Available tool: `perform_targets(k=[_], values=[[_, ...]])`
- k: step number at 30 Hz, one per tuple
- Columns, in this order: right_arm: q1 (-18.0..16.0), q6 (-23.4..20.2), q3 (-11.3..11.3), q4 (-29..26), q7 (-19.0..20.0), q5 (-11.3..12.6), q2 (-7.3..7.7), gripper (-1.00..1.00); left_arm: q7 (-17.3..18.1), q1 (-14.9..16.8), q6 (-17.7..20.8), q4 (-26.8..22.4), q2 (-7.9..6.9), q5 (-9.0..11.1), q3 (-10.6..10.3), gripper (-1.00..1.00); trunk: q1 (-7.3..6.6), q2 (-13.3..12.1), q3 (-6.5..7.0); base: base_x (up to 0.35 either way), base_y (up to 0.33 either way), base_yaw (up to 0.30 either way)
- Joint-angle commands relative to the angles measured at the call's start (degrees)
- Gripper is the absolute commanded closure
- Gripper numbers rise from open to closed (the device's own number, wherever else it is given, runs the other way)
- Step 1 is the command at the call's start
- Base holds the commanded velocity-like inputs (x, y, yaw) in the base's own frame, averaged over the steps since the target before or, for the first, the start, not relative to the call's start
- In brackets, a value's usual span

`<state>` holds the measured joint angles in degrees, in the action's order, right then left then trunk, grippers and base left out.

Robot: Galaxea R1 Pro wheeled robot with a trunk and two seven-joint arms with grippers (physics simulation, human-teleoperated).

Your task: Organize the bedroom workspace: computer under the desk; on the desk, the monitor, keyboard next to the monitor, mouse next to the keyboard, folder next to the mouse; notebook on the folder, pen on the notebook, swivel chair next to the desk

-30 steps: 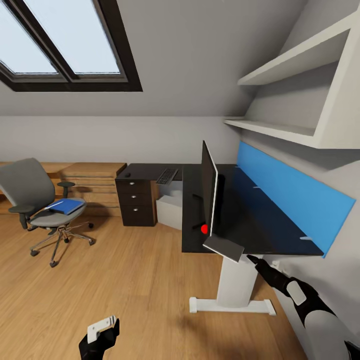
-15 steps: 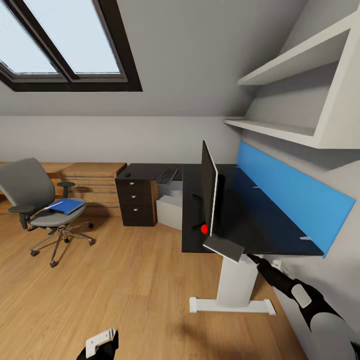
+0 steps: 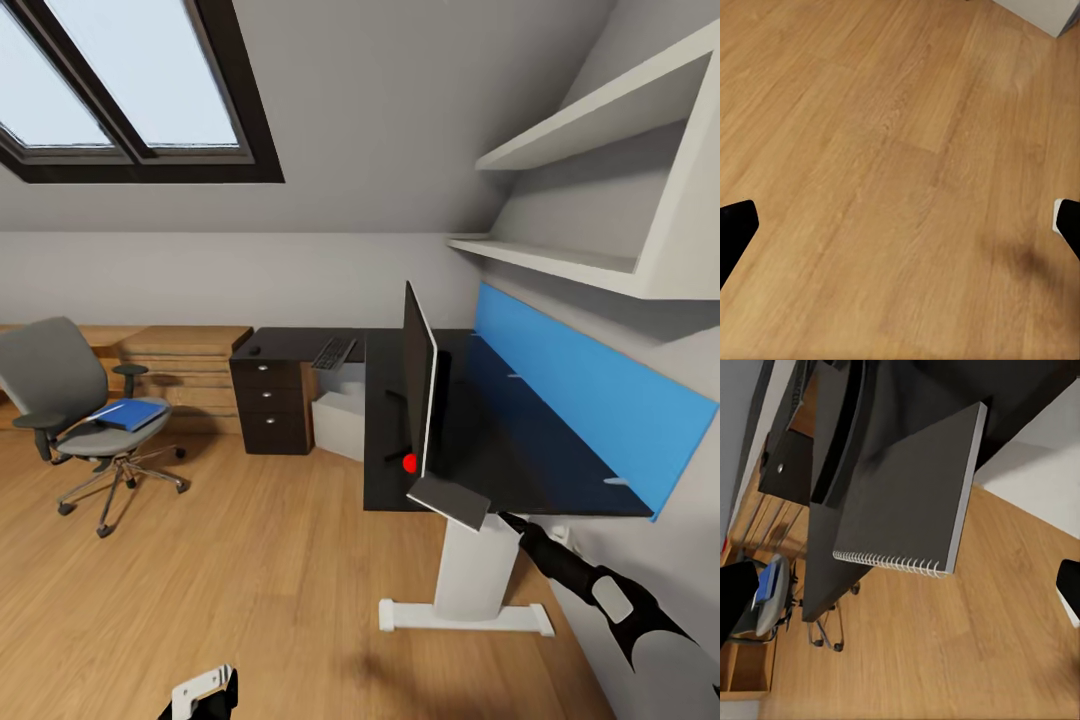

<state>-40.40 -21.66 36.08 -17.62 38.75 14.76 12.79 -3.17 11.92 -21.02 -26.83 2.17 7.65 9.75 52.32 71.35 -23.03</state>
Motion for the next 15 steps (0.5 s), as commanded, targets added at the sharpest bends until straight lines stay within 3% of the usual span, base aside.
perform_targets(k=[1, 10, 15], values=[[0.0, -0.5, 0.2, 0.0, 0.3, 0.3, 0.02, -1.0, 0.0, 0.0, -0.1, 0.2, 0.02, 0.3, 0.0, -1.0, 0.01, 0.0, -0.06, 0.062, 0.0, 0.0], [0.0, -0.5, 0.2, 0.9, 2.1, 0.3, 0.06, -1.0, -0.1, 0.0, -0.1, 0.4, 0.22, 0.4, -0.1, -1.0, 0.01, 0.0, -0.06, 0.02, 0.0, 0.0], [0.0, -0.9, 0.2, 1.3, 4.7, 0.3, 0.84, -1.0, -0.5, 0.0, -0.1, 0.4, 0.28, 0.5, 0.0, -1.0, 1.11, 2.0, -0.96, 0.002, 0.0, 0.0]])
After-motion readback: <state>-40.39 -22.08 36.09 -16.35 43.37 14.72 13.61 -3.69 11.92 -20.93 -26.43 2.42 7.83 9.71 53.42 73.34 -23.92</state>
